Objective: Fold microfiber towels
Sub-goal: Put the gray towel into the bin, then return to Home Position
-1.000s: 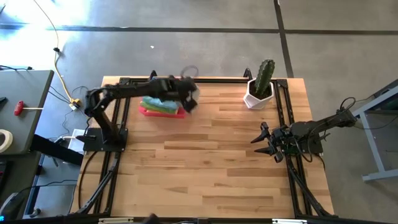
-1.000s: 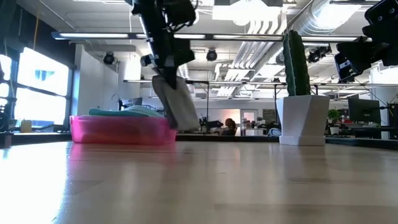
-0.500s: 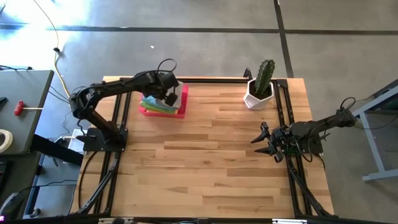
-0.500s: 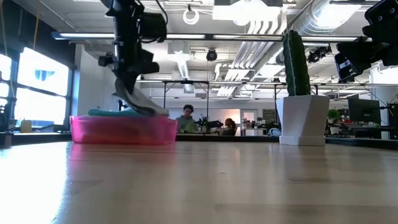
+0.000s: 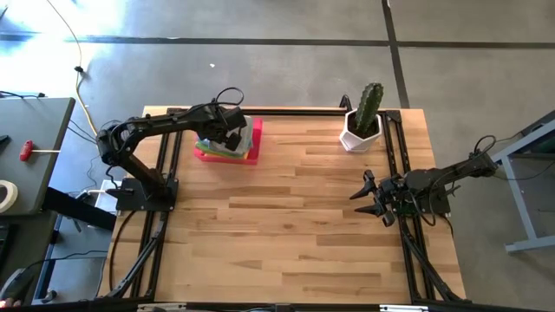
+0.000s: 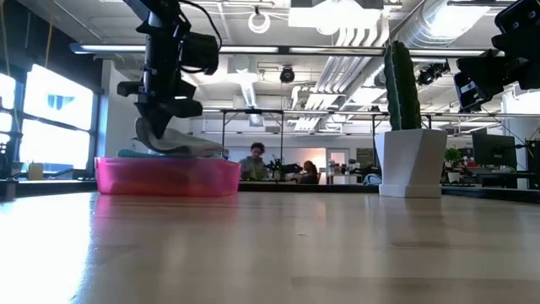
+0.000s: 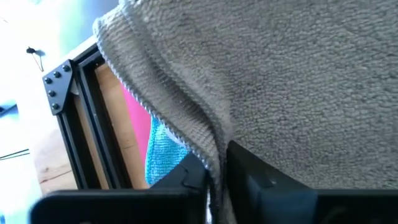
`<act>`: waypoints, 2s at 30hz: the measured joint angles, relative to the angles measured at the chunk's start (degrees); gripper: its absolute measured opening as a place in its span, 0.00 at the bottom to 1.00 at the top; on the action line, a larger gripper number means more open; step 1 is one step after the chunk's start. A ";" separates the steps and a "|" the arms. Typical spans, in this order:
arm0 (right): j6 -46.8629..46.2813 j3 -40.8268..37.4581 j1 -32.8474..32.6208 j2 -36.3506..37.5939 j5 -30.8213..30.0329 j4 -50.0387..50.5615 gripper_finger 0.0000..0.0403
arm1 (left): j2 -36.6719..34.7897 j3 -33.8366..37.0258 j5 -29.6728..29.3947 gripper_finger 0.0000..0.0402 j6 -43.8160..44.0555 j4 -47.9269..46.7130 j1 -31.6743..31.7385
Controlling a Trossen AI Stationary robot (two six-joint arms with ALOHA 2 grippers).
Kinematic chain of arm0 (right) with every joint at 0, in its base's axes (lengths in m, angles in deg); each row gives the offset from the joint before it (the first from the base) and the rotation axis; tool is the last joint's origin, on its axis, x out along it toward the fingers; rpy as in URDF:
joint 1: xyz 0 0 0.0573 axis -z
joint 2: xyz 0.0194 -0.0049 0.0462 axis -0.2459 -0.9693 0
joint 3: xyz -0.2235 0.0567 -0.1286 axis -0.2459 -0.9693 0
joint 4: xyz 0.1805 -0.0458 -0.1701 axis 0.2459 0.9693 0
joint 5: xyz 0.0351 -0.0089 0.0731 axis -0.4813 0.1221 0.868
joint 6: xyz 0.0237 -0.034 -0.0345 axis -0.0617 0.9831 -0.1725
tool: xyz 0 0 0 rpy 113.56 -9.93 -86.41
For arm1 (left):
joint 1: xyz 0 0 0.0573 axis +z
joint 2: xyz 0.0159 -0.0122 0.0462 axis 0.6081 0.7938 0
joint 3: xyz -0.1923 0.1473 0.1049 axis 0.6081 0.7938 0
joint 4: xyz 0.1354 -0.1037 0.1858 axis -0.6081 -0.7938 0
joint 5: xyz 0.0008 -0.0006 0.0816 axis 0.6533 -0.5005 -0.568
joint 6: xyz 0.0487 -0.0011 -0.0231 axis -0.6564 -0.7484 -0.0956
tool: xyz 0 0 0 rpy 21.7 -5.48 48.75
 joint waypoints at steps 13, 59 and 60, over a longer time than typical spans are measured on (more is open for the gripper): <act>0.00 0.00 0.00 0.00 0.00 0.00 0.46 | -10.28 0.06 0.26 0.49 -6.69 1.02 -0.07; 0.00 0.00 0.02 -0.02 0.00 0.00 0.46 | -59.70 46.57 -1.85 0.49 -9.52 42.62 -25.41; 0.00 0.00 0.00 -0.02 0.00 0.00 0.46 | -61.54 46.67 -0.82 0.49 -11.69 42.72 -24.70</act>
